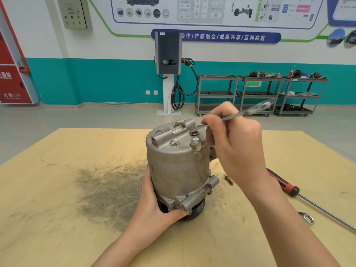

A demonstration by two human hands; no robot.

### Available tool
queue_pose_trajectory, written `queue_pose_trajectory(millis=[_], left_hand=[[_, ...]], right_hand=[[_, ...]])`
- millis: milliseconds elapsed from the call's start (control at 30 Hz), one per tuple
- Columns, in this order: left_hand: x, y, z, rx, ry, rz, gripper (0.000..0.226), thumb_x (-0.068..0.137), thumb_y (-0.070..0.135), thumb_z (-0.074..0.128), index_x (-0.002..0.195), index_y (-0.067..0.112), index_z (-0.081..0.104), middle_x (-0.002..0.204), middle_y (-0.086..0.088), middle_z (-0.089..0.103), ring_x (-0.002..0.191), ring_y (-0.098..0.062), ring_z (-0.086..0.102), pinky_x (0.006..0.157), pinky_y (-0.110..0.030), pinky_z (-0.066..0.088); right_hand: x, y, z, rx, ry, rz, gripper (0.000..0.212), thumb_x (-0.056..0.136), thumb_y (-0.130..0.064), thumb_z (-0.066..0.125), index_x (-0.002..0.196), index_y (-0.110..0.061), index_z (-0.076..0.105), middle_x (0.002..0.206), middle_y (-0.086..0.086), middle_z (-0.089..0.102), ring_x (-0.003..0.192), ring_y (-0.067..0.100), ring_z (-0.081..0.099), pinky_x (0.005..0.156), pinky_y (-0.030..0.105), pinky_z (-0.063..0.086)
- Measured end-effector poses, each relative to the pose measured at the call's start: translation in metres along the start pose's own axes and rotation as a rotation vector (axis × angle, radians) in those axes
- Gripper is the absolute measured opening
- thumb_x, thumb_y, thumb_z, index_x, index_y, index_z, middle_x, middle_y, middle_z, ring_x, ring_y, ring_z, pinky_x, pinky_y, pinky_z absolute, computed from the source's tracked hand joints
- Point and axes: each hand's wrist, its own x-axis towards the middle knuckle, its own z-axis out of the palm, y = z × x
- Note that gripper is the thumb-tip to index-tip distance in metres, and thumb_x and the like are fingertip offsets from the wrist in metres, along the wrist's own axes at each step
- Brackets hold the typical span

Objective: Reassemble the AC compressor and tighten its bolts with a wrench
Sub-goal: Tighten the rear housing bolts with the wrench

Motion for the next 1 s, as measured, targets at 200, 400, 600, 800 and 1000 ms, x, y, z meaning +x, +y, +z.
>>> queue_pose_trajectory(millis=[200, 400, 600, 800, 1000], left_hand=[[-0.001, 0.002, -0.001, -0.007, -0.008, -0.005, 0.125, 0.049, 0.059, 0.087, 0.145, 0.051, 0.007, 0.133, 0.040, 0.039, 0.125, 0.015, 0.041, 0.097, -0.009, 0.039], [-0.001, 0.003, -0.001, -0.015, -0.011, 0.000, 0.129, 0.045, 0.068, 0.086, 0.146, 0.051, 0.007, 0.135, 0.038, 0.038, 0.126, 0.017, 0.039, 0.093, -0.005, 0.039], [0.000, 0.000, -0.001, -0.001, -0.009, 0.001, 0.127, 0.048, 0.060, 0.086, 0.146, 0.047, 0.007, 0.126, 0.047, 0.039, 0.121, 0.021, 0.040, 0.093, -0.002, 0.039], [0.000, 0.000, 0.000, -0.001, -0.001, 0.013, 0.128, 0.051, 0.055, 0.086, 0.149, 0.044, 0.005, 0.127, 0.048, 0.037, 0.123, 0.020, 0.038, 0.089, 0.004, 0.035], [0.000, 0.000, 0.001, -0.013, -0.002, -0.002, 0.124, 0.050, 0.054, 0.087, 0.145, 0.049, 0.008, 0.125, 0.046, 0.041, 0.122, 0.018, 0.041, 0.088, 0.003, 0.035]], right_hand=[[0.007, 0.019, -0.008, 0.616, -0.020, 0.495, 0.042, 0.105, -0.037, 0.030, 0.083, -0.013, 0.057, 0.057, 0.004, 0.062, 0.051, 0.019, 0.059, 0.043, 0.020, 0.041], [0.006, 0.038, -0.007, 0.837, -0.037, 0.741, 0.046, 0.104, -0.041, 0.030, 0.085, -0.011, 0.058, 0.059, 0.006, 0.063, 0.050, 0.017, 0.056, 0.041, 0.020, 0.038], [0.001, 0.027, 0.001, 0.608, 0.027, 0.455, 0.043, 0.104, -0.040, 0.035, 0.081, -0.012, 0.058, 0.057, 0.005, 0.062, 0.049, 0.015, 0.057, 0.043, 0.020, 0.041], [-0.004, 0.006, 0.005, -0.070, 0.092, -0.141, 0.050, 0.101, -0.042, 0.039, 0.076, -0.005, 0.060, 0.056, -0.012, 0.045, 0.042, 0.008, 0.037, 0.037, 0.027, 0.035], [-0.001, 0.006, 0.002, 0.031, 0.127, -0.015, 0.043, 0.098, -0.039, 0.041, 0.080, -0.006, 0.060, 0.053, -0.003, 0.057, 0.044, 0.016, 0.053, 0.044, 0.037, 0.044]])
